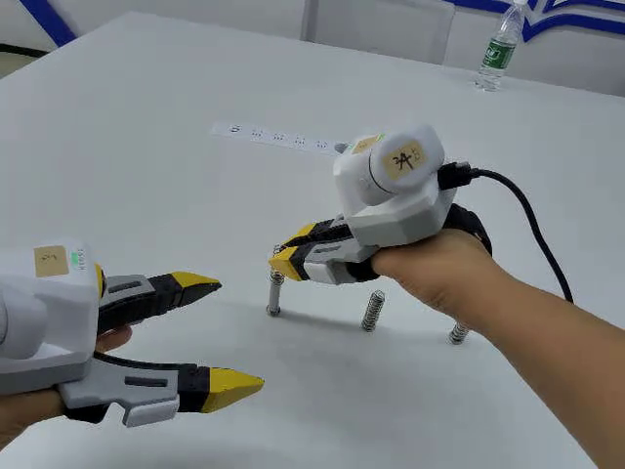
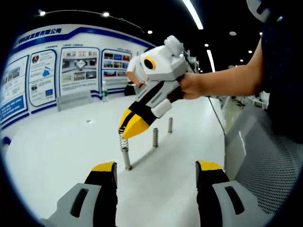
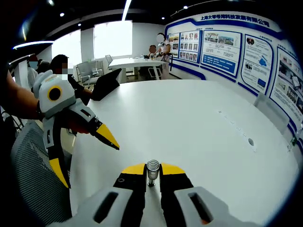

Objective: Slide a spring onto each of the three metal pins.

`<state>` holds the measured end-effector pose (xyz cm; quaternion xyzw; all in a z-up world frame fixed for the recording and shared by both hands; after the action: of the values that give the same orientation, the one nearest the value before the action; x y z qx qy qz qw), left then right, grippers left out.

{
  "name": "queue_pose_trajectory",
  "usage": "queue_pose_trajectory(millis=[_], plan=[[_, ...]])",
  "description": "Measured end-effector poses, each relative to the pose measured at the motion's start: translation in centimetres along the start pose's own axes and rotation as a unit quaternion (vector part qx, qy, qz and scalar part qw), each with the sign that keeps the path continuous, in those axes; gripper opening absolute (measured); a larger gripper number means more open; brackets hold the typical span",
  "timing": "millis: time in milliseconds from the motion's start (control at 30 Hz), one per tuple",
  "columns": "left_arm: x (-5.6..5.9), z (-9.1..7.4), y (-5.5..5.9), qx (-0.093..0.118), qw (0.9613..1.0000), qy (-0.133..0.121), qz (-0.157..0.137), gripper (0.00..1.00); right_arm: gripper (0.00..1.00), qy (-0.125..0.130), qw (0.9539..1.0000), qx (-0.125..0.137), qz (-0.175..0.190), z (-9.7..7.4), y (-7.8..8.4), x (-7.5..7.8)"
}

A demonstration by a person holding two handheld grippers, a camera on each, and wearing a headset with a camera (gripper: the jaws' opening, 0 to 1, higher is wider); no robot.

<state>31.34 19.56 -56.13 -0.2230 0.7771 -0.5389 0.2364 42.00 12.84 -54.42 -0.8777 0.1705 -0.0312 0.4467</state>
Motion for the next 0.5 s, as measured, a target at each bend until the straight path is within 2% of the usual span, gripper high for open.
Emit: queue_pose_trajectory(millis=[500], plan=[[0.0, 0.1, 0.2, -0.002, 1.0000, 0.001, -0.001, 0.68, 0.12, -0.003, 0.9998, -0.017, 0.012, 1.4, 1.6, 0.0]])
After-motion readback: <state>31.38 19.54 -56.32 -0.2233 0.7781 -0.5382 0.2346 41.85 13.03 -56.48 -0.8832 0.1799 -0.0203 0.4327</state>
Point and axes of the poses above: the centre of the closed fingertips' face, and the gripper's own axes: z roughly forward along the fingers, x roughly to its right, y roughly out of its underside, the point moved 5 cm from there along -z, roughly backward along the fingers, and after that the axes turned 10 degrees about z, right-handed, at the moved point
